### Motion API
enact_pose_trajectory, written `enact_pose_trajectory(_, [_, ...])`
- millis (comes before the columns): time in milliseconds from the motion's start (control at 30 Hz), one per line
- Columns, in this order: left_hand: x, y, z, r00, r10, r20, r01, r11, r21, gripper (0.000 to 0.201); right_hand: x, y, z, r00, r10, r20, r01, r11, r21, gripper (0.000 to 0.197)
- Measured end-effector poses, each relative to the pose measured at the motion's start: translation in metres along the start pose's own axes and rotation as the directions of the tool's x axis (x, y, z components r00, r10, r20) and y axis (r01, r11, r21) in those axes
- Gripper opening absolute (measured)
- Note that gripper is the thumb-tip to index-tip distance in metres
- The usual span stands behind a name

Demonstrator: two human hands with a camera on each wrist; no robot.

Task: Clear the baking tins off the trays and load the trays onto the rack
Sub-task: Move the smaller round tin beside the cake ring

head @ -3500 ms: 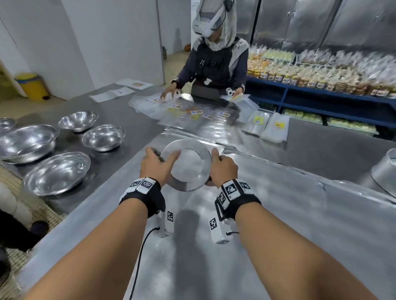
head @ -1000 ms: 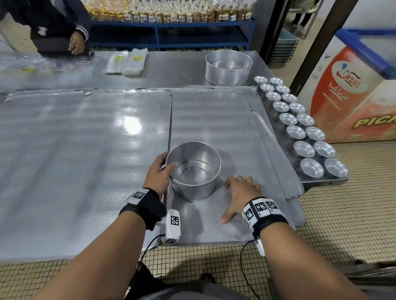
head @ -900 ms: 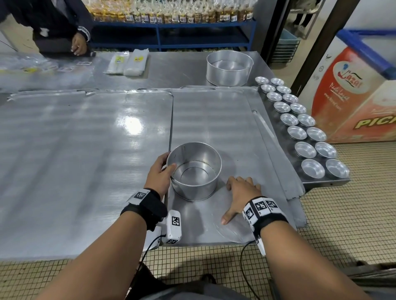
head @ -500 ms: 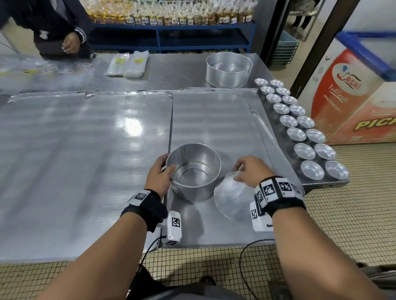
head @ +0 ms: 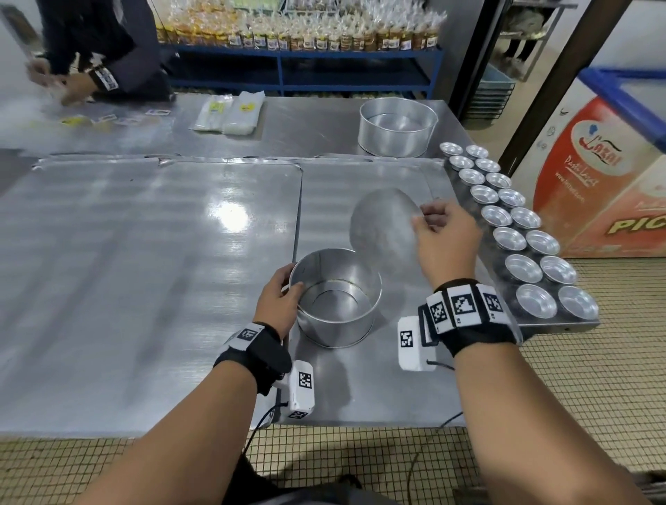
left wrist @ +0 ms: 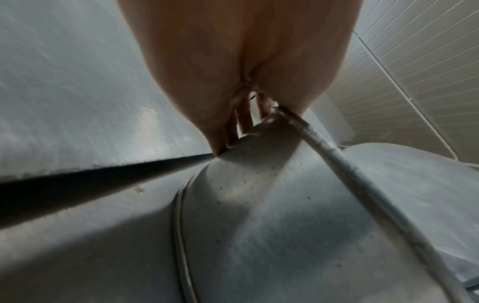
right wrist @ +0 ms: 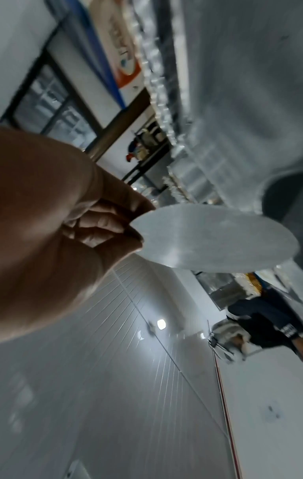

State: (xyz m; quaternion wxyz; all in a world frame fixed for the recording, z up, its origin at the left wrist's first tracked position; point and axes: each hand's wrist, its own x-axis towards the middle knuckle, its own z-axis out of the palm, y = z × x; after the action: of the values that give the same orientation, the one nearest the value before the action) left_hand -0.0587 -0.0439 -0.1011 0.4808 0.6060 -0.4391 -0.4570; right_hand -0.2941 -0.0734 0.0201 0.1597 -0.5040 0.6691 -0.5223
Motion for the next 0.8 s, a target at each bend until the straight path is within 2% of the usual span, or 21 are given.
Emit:
enact_pose_trajectory(67, [-0.002, 0.001, 0.0, 1.0, 0.001, 0.003, -0.001, 1.0, -0.001, 0.037, -0.009, 0.004, 0.013, 0.992, 0.084, 0.095, -0.087, 0.996, 0.025, 0.01])
enact_pose_trajectory(133, [-0.003, 0.002, 0.0, 1.0, -0.004, 0.006, 0.004, 1.0, -0.003, 0.038, -0.02, 0.01, 0.026, 0.969, 0.136, 0.208, -0.131, 0.991, -0.042, 0.011])
enact_pose_trajectory(267, [-0.004, 0.004, 0.001, 1.0, -0.018, -0.009, 0.018, 1.0, 0.0, 0.038, -0.045, 0.022, 0.05, 0.92, 0.167, 0.355, -0.1, 0.975, -0.2, 0.01])
enact_pose_trajectory(333, [-0.005, 0.005, 0.001, 1.0, -0.019, -0.009, 0.019, 1.0, 0.014, 0.037, -0.055, 0.027, 0.06, 0.892, 0.156, 0.425, -0.035, 0.96, -0.278, 0.013])
enact_pose_trajectory(467, [-0.008, 0.01, -0.001, 1.0, -0.026, -0.002, 0.026, 0.998, 0.065, 0.036, -0.063, 0.031, 0.067, 0.838, 0.039, 0.544, 0.263, 0.845, -0.466, 0.024])
enact_pose_trajectory(567, [-0.009, 0.018, -0.005, 0.999, -0.05, -0.016, 0.053, 0.975, 0.215, 0.032, -0.06, 0.034, 0.06, 0.839, -0.055, 0.542, 0.334, 0.838, -0.432, 0.031])
enact_pose_trajectory(667, [-0.007, 0.032, -0.009, 0.988, -0.155, -0.002, 0.151, 0.958, 0.243, 0.029, -0.055, 0.037, 0.051, 0.886, -0.107, 0.452, 0.284, 0.895, -0.345, 0.038])
enact_pose_trajectory(733, [-0.002, 0.041, -0.01, 0.977, -0.214, 0.018, 0.204, 0.95, 0.235, 0.031, -0.05, 0.043, 0.046, 0.905, -0.07, 0.421, 0.246, 0.89, -0.383, 0.037])
enact_pose_trajectory(800, [0.005, 0.048, -0.008, 0.971, -0.239, 0.021, 0.225, 0.939, 0.26, 0.03, -0.045, 0.047, 0.04, 0.914, 0.024, 0.405, 0.159, 0.897, -0.412, 0.031])
